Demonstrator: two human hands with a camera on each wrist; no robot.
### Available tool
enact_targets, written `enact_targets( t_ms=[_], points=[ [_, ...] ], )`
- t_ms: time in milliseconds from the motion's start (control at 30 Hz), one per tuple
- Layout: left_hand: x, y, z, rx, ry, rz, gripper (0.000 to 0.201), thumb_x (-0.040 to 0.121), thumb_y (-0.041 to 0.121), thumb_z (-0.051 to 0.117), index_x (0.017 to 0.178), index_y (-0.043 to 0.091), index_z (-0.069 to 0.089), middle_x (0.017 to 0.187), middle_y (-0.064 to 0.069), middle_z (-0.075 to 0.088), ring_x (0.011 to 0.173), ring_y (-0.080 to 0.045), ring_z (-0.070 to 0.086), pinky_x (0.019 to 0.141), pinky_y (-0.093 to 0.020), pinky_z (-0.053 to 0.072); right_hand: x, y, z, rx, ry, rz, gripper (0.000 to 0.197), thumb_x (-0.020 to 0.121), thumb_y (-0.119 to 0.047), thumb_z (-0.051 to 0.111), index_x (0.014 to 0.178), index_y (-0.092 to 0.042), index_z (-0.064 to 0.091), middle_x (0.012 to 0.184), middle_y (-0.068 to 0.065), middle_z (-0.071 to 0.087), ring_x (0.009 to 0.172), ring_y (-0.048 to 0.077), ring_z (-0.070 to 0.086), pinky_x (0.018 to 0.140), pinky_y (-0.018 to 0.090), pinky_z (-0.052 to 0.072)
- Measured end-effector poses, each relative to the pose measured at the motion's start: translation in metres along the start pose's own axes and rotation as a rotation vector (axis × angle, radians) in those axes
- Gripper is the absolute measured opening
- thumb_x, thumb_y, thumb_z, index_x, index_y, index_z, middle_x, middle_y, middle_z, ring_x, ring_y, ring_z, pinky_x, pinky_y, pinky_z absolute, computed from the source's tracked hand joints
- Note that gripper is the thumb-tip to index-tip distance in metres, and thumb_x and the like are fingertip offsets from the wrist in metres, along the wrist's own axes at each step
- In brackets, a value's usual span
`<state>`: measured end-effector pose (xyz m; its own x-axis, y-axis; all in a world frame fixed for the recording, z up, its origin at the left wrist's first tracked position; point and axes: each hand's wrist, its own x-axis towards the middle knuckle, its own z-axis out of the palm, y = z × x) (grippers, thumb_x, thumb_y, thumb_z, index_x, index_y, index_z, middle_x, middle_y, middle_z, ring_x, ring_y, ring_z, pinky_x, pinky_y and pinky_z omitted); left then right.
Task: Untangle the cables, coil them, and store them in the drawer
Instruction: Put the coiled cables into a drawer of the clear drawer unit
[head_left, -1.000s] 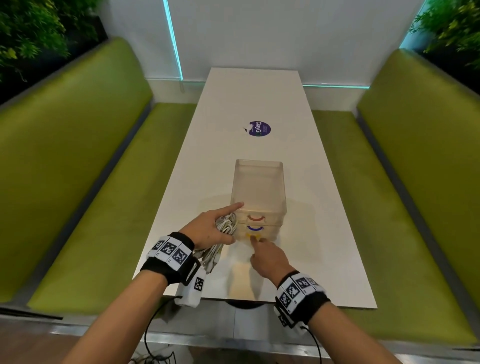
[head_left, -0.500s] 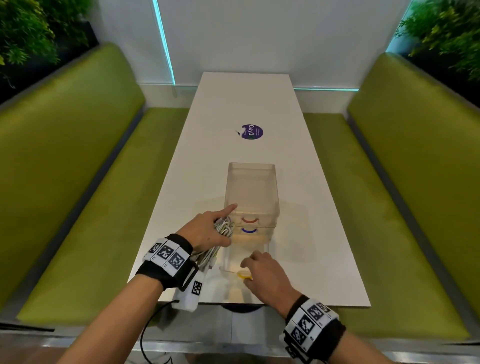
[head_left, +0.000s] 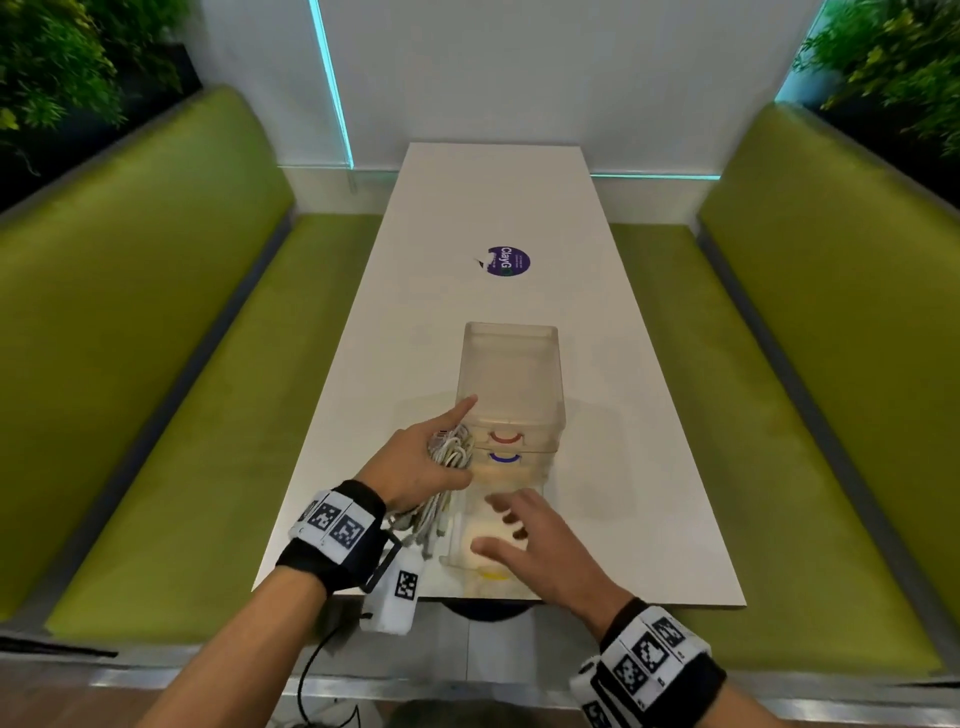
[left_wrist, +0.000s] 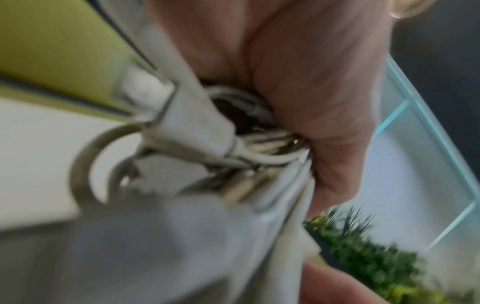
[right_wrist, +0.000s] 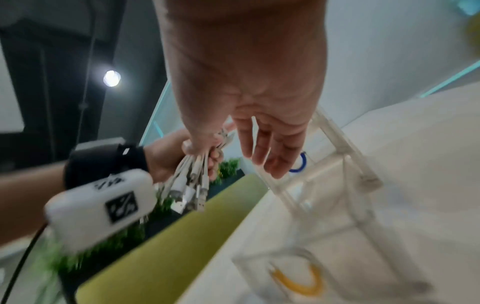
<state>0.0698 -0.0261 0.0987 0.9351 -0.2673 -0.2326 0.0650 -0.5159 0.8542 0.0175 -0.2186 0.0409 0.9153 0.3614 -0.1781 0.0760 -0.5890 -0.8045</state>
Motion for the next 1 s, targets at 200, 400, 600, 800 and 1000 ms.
enact_targets(
  t_ms=[200, 400, 600, 800, 1000],
  points=[
    [-0.034, 0.018, 0.042, -0.770, 0.217, 0.210, 0.051, 0.077, 0.003, 0.066, 0.122, 0.021, 0.051, 0.089, -0.008, 0.058, 0.082, -0.024, 0.059, 0.073, -0.038, 0.052, -0.005, -0.058, -0.014, 0.535, -0.150, -0.084, 0.067, 0.081, -0.020, 0.072, 0.137, -0.022, 0.036, 0.127, -0.019, 0.052, 0.115, -0.012, 0.051, 0.088, 0.007, 0.042],
    [-0.040, 0.009, 0.054, -0.592, 0.213, 0.230, 0.070, 0.077, 0.057, 0.065, 0.137, 0.039, 0.035, 0.143, 0.016, 0.042, 0.141, -0.007, 0.028, 0.112, -0.040, 0.033, -0.012, -0.059, -0.011, 0.640, -0.127, -0.033, 0.042, 0.084, -0.010, 0.070, 0.122, -0.018, 0.055, 0.107, 0.014, 0.067, 0.091, 0.033, 0.067, 0.071, 0.044, 0.058],
    [-0.022, -0.009, 0.036, -0.291, 0.259, 0.025, 0.095, 0.050, 0.098, 0.037, 0.135, 0.058, 0.021, 0.159, 0.018, -0.002, 0.147, -0.008, -0.002, 0.117, -0.054, 0.013, -0.006, -0.029, -0.015, 0.354, -0.039, 0.189, 0.014, 0.078, -0.017, 0.064, 0.091, -0.021, 0.062, 0.074, 0.001, 0.062, 0.062, 0.016, 0.057, 0.054, 0.032, 0.049],
    [0.026, -0.002, 0.020, 0.060, 0.344, 0.141, 0.076, 0.078, 0.070, 0.051, 0.144, 0.049, 0.018, 0.159, 0.008, -0.011, 0.147, -0.016, -0.007, 0.117, -0.054, 0.017, 0.031, -0.010, -0.022, -0.541, -0.020, 0.317, 0.032, 0.087, -0.026, 0.050, 0.116, -0.014, 0.050, 0.111, 0.013, 0.064, 0.098, 0.034, 0.062, 0.076, 0.035, 0.049],
    [0.063, -0.011, 0.025, 0.593, 0.068, 0.187, 0.044, 0.100, 0.028, 0.043, 0.143, 0.035, 0.035, 0.160, -0.007, 0.011, 0.146, -0.035, 0.002, 0.118, -0.046, 0.012, 0.051, -0.021, -0.005, -0.905, -0.278, 0.347, 0.034, 0.099, -0.018, 0.037, 0.125, -0.007, 0.054, 0.132, 0.010, 0.056, 0.120, 0.027, 0.054, 0.096, 0.035, 0.044]
  ],
)
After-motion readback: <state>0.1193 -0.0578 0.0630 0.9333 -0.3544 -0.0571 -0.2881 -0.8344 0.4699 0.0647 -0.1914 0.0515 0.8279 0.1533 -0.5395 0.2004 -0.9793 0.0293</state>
